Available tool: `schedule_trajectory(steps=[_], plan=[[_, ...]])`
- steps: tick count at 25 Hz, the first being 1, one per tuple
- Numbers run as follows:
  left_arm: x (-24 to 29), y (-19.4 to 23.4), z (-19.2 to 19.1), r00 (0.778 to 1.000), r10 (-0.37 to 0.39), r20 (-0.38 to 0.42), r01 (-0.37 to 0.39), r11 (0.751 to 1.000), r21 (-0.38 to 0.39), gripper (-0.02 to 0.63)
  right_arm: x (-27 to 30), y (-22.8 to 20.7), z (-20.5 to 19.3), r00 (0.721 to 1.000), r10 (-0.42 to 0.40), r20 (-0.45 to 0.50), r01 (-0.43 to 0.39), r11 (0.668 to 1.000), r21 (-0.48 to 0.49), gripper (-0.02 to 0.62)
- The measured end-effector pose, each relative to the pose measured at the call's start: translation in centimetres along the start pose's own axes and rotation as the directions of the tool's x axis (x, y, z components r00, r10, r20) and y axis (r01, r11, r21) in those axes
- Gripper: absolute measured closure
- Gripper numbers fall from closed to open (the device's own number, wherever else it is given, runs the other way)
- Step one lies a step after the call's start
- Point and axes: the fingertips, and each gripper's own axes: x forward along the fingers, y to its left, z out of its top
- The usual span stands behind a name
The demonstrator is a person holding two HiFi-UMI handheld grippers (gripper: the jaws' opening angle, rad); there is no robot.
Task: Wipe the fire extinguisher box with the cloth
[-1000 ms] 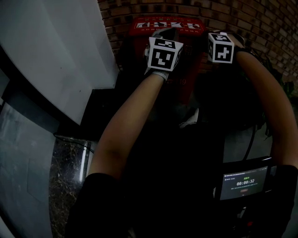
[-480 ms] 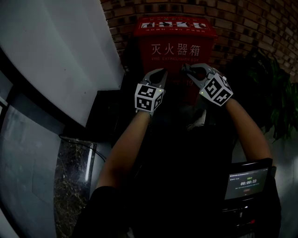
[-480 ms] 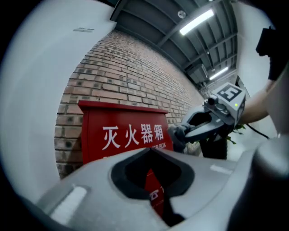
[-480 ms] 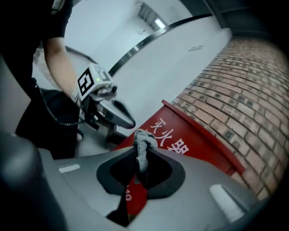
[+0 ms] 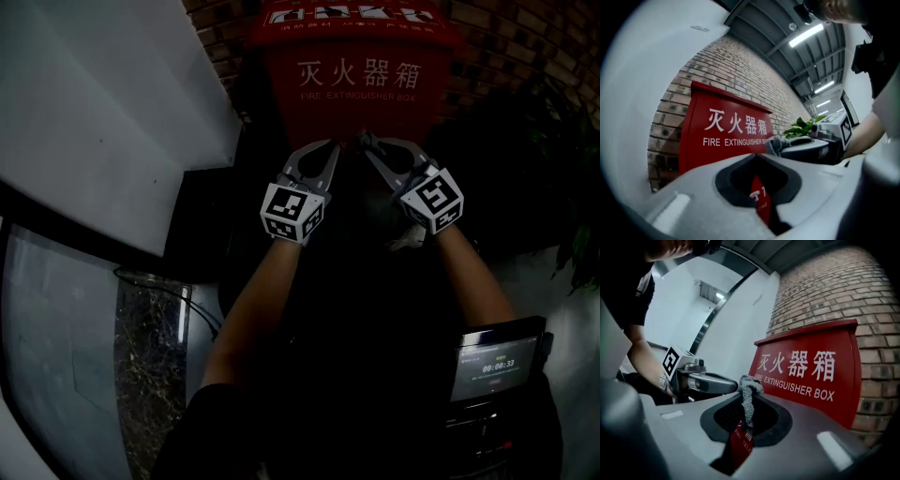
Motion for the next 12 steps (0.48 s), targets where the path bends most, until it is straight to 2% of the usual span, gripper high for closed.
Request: schedule_trajectory(steps=[5,8,12], plan=[[0.5,-0.7,-3.4,0.997,-0.076,-0.027,0.076,0.997,0.002,0.604,-0.3,-0.2,-2.8,0.998,-0.028,0.052,0.024,0.997,0.080,0.552],[0.1,-1.0,-5.1,0.995,-0.099,-0.025,0.098,0.995,-0.029,0.604,-0.7,0.4,-4.6,0.998,-0.025,0.063,0.018,0.993,0.116,0.551],[-0.3,-1.3,-6.4,0.992,-0.122,-0.024,0.121,0.992,-0.033,0.604,-0.6,1.5,-5.8,0.998,-0.003,0.058,-0.005,0.990,0.141,0.551]])
